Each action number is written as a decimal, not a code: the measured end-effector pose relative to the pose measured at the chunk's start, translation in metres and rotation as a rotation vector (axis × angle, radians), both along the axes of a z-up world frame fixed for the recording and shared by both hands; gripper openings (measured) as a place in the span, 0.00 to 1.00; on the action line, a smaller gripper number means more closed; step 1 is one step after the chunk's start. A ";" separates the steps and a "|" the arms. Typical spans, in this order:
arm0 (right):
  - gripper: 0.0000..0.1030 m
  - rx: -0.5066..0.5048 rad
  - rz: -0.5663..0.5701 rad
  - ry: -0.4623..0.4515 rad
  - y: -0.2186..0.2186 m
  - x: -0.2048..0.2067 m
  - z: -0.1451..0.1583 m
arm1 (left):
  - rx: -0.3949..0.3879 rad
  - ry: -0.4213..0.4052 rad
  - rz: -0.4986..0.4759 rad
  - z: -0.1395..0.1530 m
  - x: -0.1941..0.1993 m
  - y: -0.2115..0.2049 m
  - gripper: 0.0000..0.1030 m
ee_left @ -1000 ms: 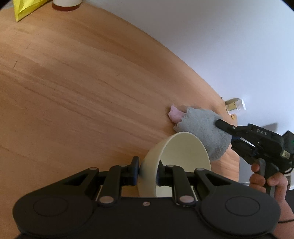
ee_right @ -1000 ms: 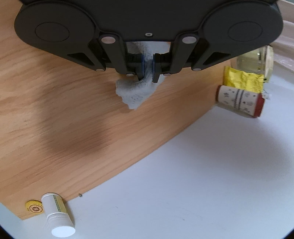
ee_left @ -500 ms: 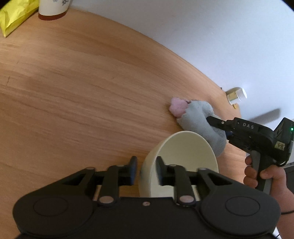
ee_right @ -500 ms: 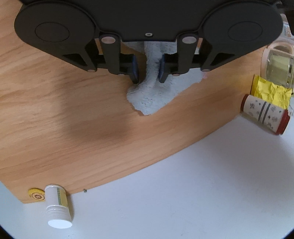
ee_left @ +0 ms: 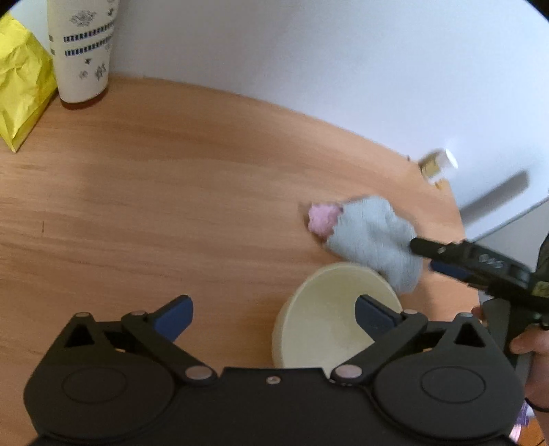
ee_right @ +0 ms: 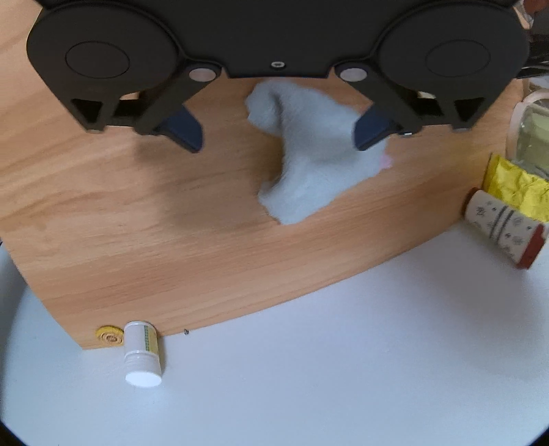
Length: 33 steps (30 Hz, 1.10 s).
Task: Clean bowl
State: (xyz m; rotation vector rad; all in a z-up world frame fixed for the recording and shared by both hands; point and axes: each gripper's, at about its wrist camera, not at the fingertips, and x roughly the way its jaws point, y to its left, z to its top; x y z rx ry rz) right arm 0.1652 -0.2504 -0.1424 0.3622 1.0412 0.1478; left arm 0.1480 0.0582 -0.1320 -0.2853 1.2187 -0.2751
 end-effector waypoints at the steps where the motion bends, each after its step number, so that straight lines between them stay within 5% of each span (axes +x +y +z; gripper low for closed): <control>1: 1.00 -0.008 -0.004 0.000 0.004 -0.005 0.002 | 0.013 -0.022 -0.017 0.005 -0.005 0.001 1.00; 9: 1.00 -0.064 -0.027 0.040 0.026 -0.065 0.046 | 0.025 -0.072 -0.070 0.043 -0.030 0.010 1.00; 14: 1.00 -0.097 -0.035 0.108 0.035 -0.105 0.085 | 0.175 -0.124 -0.090 0.085 -0.055 0.004 1.00; 18: 1.00 -0.110 0.001 0.124 0.033 -0.129 0.113 | 0.194 -0.135 -0.063 0.114 -0.078 -0.001 1.00; 22: 1.00 -0.196 0.059 0.078 0.033 -0.151 0.140 | 0.214 -0.178 -0.042 0.140 -0.102 -0.016 1.00; 28: 1.00 -0.166 0.136 0.084 0.019 -0.167 0.167 | 0.324 -0.287 -0.009 0.177 -0.151 -0.048 1.00; 33: 1.00 -0.143 0.127 0.041 0.007 -0.188 0.183 | 0.345 -0.252 0.059 0.189 -0.169 -0.063 1.00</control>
